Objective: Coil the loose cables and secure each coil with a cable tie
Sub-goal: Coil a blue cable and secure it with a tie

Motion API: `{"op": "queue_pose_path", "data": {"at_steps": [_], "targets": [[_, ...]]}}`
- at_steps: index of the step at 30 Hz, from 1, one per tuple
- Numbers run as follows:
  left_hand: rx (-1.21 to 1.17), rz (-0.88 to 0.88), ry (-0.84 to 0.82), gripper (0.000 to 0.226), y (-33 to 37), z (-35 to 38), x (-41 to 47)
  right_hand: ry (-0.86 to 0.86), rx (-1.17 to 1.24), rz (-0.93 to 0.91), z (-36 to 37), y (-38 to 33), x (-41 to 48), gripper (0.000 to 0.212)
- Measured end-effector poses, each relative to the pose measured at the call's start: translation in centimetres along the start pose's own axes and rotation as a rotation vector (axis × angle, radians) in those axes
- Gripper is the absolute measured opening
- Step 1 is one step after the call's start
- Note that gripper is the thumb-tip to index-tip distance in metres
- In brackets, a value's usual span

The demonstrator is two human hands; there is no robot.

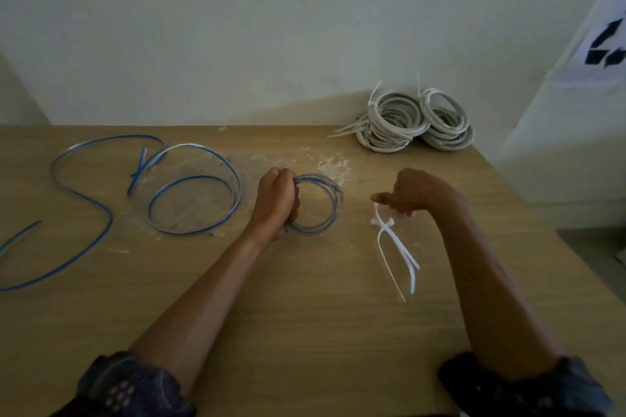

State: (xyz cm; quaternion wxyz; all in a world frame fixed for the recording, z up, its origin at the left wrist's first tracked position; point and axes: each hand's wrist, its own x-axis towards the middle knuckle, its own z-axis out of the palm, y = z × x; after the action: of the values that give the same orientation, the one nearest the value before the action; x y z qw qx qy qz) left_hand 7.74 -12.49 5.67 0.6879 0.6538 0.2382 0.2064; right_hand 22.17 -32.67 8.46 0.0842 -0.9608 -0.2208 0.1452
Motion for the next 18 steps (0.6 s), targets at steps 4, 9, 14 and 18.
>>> {"op": "queue_pose_path", "data": {"at_steps": [4, 9, 14, 18], "targets": [[0.008, 0.027, 0.055, 0.026, -0.6, -0.2, 0.8, 0.008, -0.022, 0.041, 1.8, -0.4, 0.8, 0.053], [0.109, 0.104, 0.131, 0.026, -1.5, -1.3, 1.8, 0.097, 0.093, -0.02, 2.4, -0.7, 1.8, 0.033], [0.139, 0.144, 0.229, 0.025, -1.8, -2.7, 2.4, 0.398, 0.495, -0.303, -0.7, -3.0, 0.4, 0.029], [-0.056, 0.047, 0.284, 0.03, -1.2, -3.1, 2.6, 0.459, 1.019, -0.573, -3.2, -7.7, -2.7, 0.016]]}}
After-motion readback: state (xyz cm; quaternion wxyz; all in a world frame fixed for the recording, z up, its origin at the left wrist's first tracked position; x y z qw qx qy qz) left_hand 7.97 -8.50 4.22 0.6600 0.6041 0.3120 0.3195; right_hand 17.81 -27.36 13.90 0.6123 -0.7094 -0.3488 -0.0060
